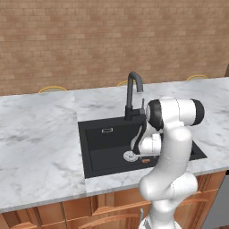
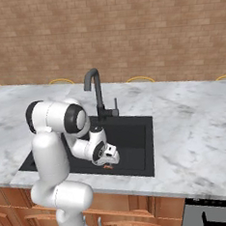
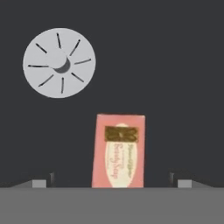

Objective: Pick up the bar soap and bar soap from the sink, and place them back in the cabinet, and close the cabinet door.

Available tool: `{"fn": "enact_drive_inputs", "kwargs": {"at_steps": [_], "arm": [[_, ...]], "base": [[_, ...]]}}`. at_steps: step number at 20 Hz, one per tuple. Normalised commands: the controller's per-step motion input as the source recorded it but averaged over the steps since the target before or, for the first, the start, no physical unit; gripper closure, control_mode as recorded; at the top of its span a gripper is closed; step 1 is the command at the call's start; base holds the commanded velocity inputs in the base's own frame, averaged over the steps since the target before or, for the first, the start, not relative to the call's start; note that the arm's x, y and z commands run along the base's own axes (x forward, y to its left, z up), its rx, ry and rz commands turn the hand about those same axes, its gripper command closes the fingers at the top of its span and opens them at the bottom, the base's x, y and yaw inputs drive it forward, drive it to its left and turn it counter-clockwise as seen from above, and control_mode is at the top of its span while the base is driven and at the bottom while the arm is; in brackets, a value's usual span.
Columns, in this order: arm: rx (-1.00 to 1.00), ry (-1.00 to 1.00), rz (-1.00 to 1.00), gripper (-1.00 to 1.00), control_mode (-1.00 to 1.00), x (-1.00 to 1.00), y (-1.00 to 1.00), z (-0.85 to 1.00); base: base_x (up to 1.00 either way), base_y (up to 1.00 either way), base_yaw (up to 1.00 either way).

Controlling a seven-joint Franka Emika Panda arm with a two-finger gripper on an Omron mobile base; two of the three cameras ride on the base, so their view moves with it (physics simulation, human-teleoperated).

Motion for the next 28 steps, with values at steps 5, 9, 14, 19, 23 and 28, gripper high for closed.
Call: {"fn": "enact_drive_inputs", "kwargs": {"at_steps": [5,9,14,19,23,28], "arm": [[0.0,0.0,0.0,-1.0,-1.0,0.0,0.0,-0.25],[0.0,0.0,0.0,-1.0,-1.0,0.0,0.0,-0.23],[0.0,0.0,0.0,-1.0,-1.0,0.0,0.0,-0.2],[0.0,0.0,0.0,-1.0,-1.0,0.0,0.0,-0.17],[0.0,0.0,0.0,-1.0,-1.0,0.0,0.0,-0.18],[0.0,0.0,0.0,-1.0,-1.0,0.0,0.0,-0.22]], "base": [[0.0,0.0,0.0],[0.0,0.0,0.0],[0.0,0.0,0.0],[0.0,0.0,0.0],[0.0,0.0,0.0],[0.0,0.0,0.0]]}}
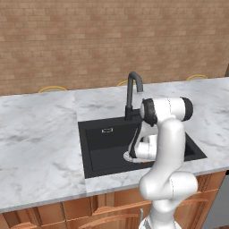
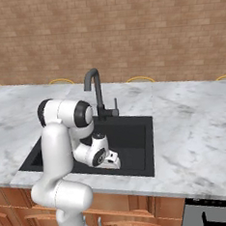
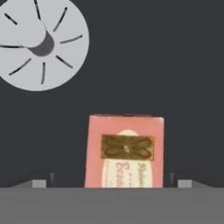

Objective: Pick up the bar soap and bar soap from the sink, and place them back in the cabinet, and close the cabinet door.

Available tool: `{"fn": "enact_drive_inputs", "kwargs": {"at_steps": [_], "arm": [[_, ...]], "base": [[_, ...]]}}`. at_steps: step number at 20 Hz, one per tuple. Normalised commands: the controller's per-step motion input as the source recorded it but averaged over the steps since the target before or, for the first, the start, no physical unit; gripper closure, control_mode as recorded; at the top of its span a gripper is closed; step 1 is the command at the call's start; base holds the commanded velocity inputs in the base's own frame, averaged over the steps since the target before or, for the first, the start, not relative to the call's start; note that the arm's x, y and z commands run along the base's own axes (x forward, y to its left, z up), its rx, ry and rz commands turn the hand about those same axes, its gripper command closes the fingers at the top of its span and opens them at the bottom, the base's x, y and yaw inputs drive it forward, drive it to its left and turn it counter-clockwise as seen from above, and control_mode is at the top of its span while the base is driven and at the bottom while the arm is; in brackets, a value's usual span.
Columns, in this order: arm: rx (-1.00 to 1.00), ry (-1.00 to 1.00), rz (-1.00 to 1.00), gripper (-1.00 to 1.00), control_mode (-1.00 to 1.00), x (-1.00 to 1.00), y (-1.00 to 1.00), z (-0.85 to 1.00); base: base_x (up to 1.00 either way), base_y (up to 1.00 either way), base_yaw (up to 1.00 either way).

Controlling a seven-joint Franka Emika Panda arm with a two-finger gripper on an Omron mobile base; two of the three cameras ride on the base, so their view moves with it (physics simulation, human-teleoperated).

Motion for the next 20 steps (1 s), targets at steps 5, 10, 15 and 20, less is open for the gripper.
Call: {"fn": "enact_drive_inputs", "kwargs": {"at_steps": [5,10,15,20], "arm": [[0.0,0.0,0.0,-1.0,-1.0,0.0,0.0,-0.23],[0.0,0.0,0.0,-1.0,-1.0,0.0,0.0,-0.22],[0.0,0.0,0.0,-1.0,-1.0,0.0,0.0,-0.21],[0.0,0.0,0.0,-1.0,-1.0,0.0,0.0,-0.06]], "base": [[0.0,0.0,0.0],[0.0,0.0,0.0],[0.0,0.0,0.0],[0.0,0.0,0.0]]}}
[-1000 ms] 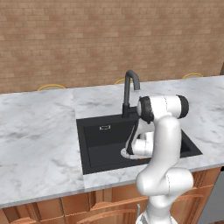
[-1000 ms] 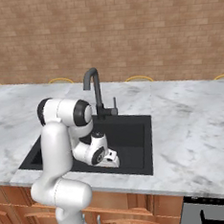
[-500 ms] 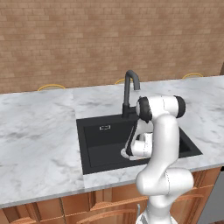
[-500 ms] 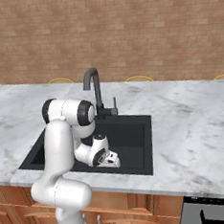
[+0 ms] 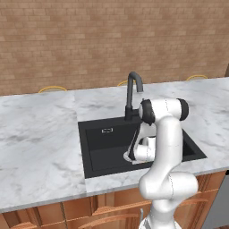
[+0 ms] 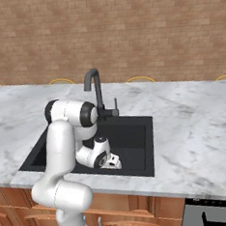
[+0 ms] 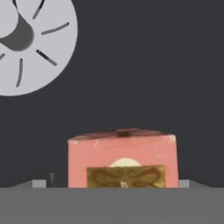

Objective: Pick up the bar soap and bar soap from the sink, and place them back in the cabinet, and close the cabinet door.

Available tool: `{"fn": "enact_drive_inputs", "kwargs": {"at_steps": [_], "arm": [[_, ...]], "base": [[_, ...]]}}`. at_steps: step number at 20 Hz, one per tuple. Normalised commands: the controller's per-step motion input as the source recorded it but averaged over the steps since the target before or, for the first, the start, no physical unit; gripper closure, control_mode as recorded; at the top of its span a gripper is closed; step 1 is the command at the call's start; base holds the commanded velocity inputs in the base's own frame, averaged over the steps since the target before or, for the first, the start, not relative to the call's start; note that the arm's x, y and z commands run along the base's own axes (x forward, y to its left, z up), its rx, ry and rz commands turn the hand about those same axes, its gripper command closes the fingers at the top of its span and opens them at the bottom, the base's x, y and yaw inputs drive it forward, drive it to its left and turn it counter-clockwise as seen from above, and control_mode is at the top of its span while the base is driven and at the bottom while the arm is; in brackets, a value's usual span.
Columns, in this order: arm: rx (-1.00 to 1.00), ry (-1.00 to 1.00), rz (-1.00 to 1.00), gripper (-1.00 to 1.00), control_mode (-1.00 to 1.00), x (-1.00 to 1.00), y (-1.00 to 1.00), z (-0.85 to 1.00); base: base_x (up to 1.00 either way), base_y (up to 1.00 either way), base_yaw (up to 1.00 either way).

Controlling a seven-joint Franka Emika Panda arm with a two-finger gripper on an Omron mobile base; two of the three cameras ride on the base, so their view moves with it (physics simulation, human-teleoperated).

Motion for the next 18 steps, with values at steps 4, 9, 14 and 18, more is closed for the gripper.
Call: {"fn": "enact_drive_inputs", "kwargs": {"at_steps": [4,9,14,18], "arm": [[0.0,0.0,0.0,-1.0,-1.0,0.0,0.0,0.0],[0.0,0.0,0.0,-1.0,-1.0,0.0,0.0,0.0],[0.0,0.0,0.0,1.0,-1.0,0.0,0.0,0.0],[0.0,0.0,0.0,1.0,-1.0,0.0,0.0,0.02]], "base": [[0.0,0.0,0.0],[0.0,0.0,0.0],[0.0,0.0,0.0],[0.0,0.0,0.0]]}}
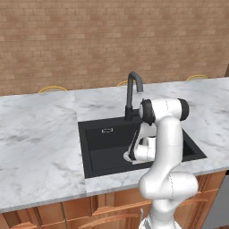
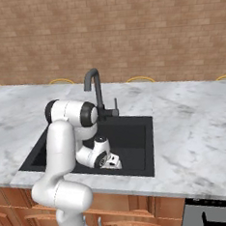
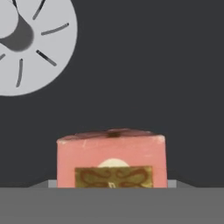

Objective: Pick up the bar soap and bar soap from the sink, and place them back in the cabinet, and close the cabinet door.

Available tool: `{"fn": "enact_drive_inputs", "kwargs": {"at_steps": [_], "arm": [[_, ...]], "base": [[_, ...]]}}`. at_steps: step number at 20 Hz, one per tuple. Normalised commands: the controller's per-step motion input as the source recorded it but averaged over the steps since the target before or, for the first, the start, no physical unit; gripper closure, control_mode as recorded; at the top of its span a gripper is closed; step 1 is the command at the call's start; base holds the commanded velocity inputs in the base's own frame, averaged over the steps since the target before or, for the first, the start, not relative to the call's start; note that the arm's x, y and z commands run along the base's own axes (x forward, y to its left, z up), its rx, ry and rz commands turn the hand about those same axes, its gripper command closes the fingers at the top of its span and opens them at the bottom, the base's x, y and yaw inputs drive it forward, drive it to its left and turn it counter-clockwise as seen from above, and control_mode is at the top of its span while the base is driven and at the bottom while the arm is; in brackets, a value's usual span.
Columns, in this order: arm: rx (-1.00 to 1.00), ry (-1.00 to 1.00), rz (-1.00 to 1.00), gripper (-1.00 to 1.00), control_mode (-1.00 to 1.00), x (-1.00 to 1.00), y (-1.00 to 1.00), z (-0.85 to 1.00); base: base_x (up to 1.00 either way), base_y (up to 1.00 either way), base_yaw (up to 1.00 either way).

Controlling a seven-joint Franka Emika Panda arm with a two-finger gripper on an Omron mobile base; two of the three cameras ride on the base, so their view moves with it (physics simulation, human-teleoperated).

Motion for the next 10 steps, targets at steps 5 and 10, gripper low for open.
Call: {"fn": "enact_drive_inputs", "kwargs": {"at_steps": [5,10], "arm": [[0.0,0.0,0.0,1.0,-1.0,0.0,0.0,0.24],[0.0,0.0,0.0,1.0,-1.0,0.01,0.0,0.34]], "base": [[0.0,0.0,0.0],[0.0,0.0,0.0]]}}
